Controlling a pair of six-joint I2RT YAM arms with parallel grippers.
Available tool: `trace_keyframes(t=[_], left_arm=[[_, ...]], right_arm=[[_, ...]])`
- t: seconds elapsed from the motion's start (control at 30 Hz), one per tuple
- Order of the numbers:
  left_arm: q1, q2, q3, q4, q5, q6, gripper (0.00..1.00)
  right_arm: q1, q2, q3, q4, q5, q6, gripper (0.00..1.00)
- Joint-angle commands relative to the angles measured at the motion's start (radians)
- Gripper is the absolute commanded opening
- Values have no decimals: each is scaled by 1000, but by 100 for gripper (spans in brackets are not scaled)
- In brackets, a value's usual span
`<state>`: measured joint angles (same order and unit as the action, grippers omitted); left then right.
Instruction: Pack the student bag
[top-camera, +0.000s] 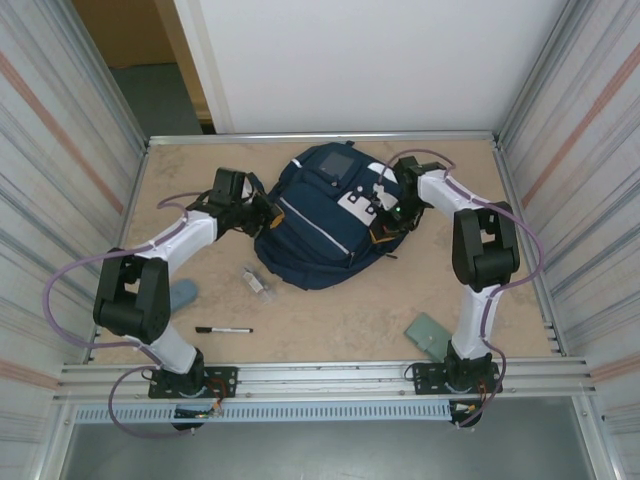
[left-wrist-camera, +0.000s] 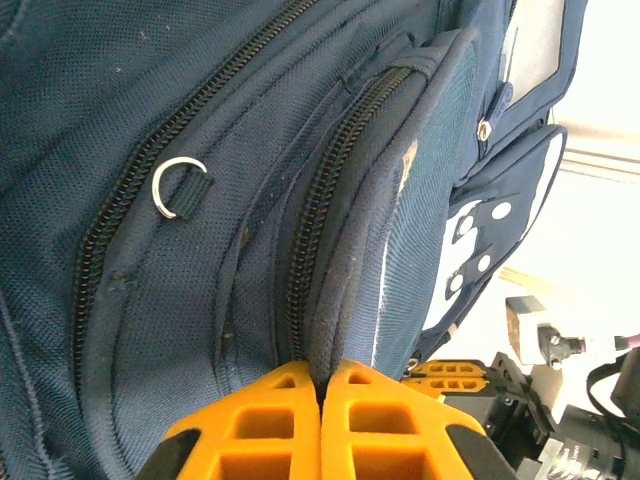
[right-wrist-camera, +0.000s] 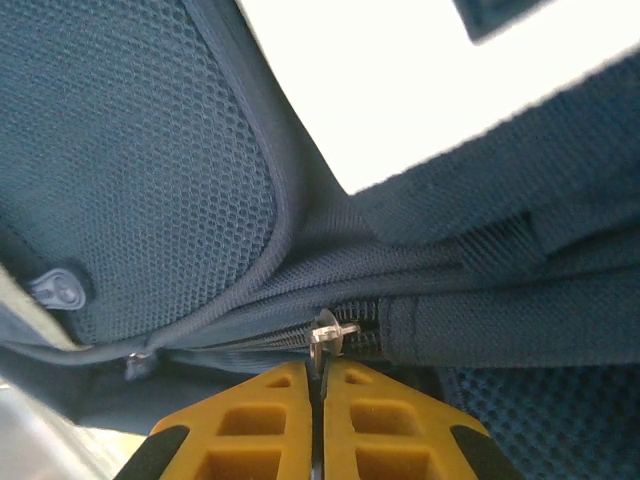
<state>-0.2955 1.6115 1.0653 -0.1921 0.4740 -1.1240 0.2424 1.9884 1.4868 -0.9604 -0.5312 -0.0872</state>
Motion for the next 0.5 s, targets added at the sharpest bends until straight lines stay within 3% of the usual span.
trace_keyframes(t=[0.0, 0.2, 0.37, 0.47], left_arm=[[-9, -30, 7, 64, 2, -30, 0], [-13, -11, -32, 111, -36, -41, 0], [-24, 11, -56, 92, -58, -2, 0], [-73, -1, -89, 112, -119, -7, 0]], right_arm=[[14, -25, -69, 24, -279, 105, 3], [-45, -78, -249, 230, -537, 248, 5], [-68, -108, -389, 480, -593, 507, 5], [-60, -142, -467, 645, -553, 680, 8]])
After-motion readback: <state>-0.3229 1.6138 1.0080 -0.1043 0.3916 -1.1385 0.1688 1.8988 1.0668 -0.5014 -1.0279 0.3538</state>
